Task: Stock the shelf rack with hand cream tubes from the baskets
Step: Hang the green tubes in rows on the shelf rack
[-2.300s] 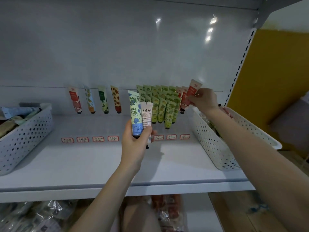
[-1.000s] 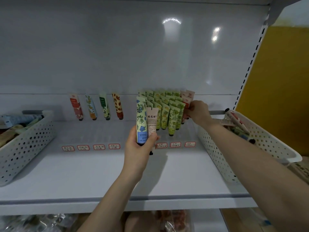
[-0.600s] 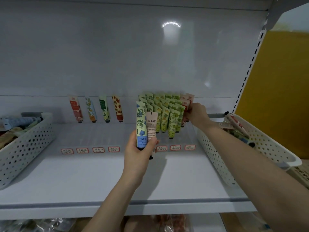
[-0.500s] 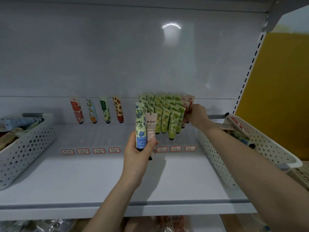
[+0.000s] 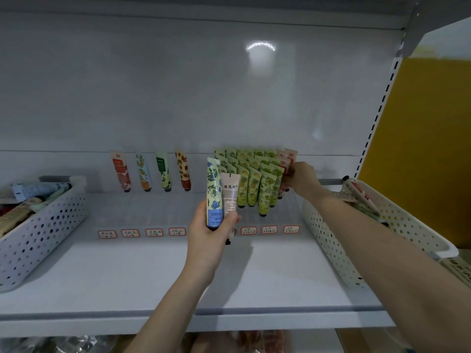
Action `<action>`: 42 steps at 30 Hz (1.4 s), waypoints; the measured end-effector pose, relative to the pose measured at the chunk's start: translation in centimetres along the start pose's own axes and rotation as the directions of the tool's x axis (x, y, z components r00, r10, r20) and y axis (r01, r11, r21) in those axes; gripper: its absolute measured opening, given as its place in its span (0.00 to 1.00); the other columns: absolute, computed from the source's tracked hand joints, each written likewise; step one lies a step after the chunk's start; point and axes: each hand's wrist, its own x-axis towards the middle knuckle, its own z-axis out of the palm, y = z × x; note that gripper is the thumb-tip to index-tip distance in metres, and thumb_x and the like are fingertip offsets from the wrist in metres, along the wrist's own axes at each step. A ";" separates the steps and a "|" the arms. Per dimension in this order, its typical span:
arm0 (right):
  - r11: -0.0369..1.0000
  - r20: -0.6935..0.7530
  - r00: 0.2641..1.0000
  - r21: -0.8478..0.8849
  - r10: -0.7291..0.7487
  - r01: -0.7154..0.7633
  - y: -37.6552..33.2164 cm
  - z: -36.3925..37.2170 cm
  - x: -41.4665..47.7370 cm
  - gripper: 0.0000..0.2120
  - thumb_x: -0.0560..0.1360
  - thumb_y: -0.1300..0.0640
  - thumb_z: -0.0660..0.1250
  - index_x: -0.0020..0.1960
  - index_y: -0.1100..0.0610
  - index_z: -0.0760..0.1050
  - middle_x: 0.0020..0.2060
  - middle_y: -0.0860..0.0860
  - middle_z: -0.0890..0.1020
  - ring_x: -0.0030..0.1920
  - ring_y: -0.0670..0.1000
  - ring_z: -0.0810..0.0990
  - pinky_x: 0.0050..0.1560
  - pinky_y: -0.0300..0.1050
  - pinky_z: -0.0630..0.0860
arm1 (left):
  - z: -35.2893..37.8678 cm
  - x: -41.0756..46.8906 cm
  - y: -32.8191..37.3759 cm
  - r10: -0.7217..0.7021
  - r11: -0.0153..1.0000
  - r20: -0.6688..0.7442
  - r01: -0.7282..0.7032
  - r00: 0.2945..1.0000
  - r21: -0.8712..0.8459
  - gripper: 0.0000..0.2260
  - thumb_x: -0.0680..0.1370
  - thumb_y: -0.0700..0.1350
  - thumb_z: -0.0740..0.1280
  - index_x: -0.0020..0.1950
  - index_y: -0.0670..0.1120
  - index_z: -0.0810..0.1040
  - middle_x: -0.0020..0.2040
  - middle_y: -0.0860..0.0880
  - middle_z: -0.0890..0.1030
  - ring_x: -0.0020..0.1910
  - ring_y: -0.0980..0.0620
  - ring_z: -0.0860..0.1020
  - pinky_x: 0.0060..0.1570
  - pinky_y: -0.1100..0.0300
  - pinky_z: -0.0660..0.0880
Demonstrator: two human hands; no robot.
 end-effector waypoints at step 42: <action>0.642 0.173 0.984 0.759 -0.043 -0.105 -5.3 -5.3 -14.8 0.03 0.72 0.60 0.70 0.43 0.60 0.78 0.32 0.52 0.83 0.30 0.48 0.82 0.31 0.36 0.79 | 2.8 -3.7 1.9 -0.027 0.992 0.167 0.047 0.986 -0.121 0.10 0.75 0.42 0.68 0.55 0.50 0.72 0.46 0.51 0.78 0.43 0.56 0.79 0.40 0.63 0.79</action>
